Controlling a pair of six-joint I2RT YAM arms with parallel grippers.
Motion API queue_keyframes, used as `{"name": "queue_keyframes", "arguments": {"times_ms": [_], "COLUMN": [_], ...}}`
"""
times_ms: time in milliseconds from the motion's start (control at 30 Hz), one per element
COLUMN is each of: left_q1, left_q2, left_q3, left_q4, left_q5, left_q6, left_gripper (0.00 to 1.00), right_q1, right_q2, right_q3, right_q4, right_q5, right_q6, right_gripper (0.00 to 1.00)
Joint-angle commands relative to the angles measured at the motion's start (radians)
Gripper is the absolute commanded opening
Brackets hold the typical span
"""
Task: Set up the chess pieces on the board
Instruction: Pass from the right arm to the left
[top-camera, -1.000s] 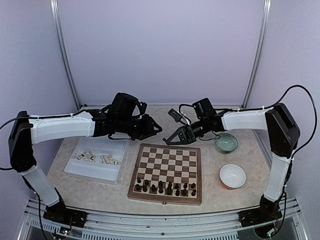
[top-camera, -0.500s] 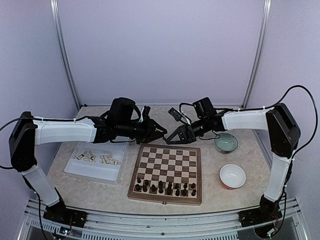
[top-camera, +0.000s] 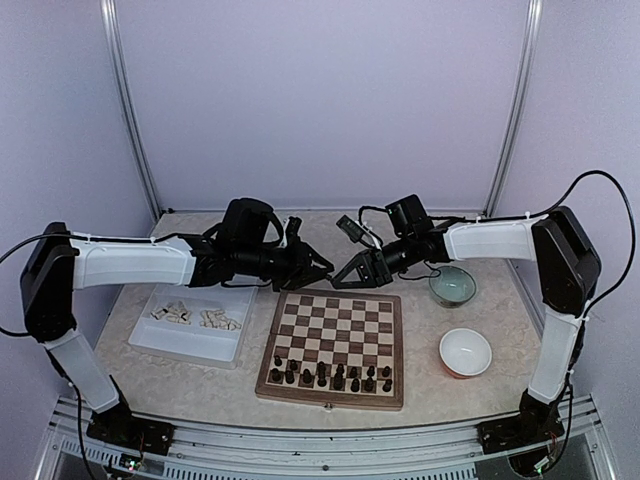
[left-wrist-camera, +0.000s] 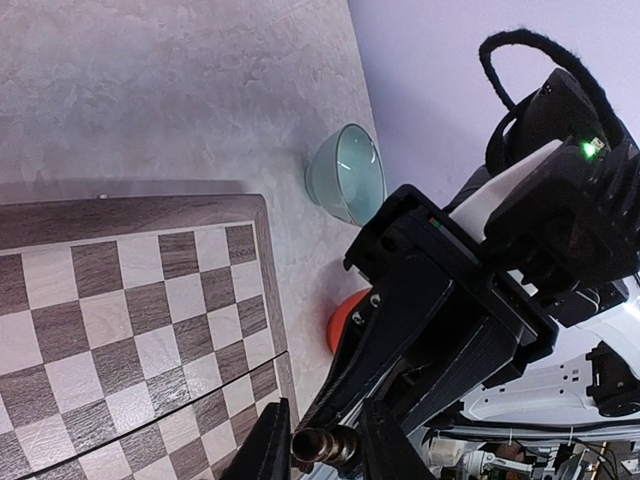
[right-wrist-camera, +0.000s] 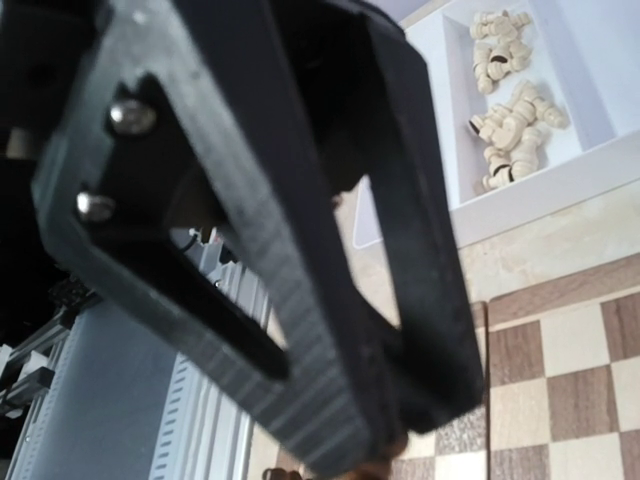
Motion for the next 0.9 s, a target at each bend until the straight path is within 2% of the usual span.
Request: {"name": "queue_keyframes", "arguments": {"times_ms": [0,367,467,533,633,733,867], "left_q1": [-0.006,-0.014,-0.013,-0.012,-0.025,-0.049,-0.129], "left_q2": [0.022,0.046,0.041,0.027,-0.014,-0.068,-0.132], "left_q3": [0.01,0.014,0.018,0.033,0.066,0.062,0.04], "left_q4": [-0.006,0.037,0.028,-0.015,-0.152,-0.249,-0.344], "left_q5": [0.03,0.077,0.075,0.05,-0.052,-0.177,-0.46], "left_q6": [0.005,-0.011,0.01,0.049,0.151,0.25,0.392], "left_gripper": [0.25,0.11,0.07,0.06,0.06,0.05,0.05], "right_q1": [-0.009,-0.009,-0.011,-0.022,-0.072,-0.164,-0.283], "right_q2": [-0.028,-0.027,-0.027,-0.032,-0.069,-0.149,-0.251], "right_q3": [0.012,0.013,0.024,0.038,0.03,-0.03,-0.077], "right_q4": [0.011,0.004,-0.036,-0.102,-0.205,-0.229,-0.277], "right_q5": [0.0,0.016,0.039,0.045,0.054,0.052,0.08], "right_q6": [-0.007,-0.005,-0.032,-0.088,-0.183,-0.239,-0.325], "right_gripper": [0.06,0.08,0.17,0.28,0.4,0.48,0.51]}}
